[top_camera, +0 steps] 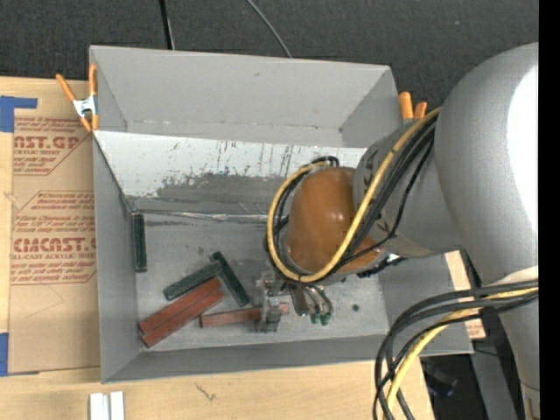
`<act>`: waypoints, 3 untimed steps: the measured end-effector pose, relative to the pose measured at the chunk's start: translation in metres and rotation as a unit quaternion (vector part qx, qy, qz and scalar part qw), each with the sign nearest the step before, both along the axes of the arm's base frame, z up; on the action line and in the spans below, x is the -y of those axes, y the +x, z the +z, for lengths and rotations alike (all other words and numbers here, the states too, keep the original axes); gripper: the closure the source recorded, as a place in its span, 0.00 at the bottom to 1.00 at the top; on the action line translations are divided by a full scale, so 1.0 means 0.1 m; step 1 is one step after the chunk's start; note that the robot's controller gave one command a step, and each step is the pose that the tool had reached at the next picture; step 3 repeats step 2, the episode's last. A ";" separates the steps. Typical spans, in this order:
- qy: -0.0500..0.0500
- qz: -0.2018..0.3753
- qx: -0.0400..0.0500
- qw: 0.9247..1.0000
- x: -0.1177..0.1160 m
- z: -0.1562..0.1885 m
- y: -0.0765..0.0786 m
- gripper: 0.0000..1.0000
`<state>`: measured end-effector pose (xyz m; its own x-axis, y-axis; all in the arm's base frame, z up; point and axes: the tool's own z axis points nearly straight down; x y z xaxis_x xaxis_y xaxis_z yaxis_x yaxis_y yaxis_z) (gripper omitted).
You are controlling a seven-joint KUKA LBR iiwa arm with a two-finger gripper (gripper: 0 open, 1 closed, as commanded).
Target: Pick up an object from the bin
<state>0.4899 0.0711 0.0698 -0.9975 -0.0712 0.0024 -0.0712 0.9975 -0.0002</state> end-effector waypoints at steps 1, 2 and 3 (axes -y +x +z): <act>0.000 0.000 0.000 1.000 0.00 0.00 0.00 1.00; 0.000 0.020 0.002 1.000 0.01 1.37 0.28 1.00; 0.000 0.020 0.002 1.000 0.01 1.37 0.28 1.00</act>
Offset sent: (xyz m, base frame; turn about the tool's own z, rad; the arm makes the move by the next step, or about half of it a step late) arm 0.0271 -0.0010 0.1371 -0.0389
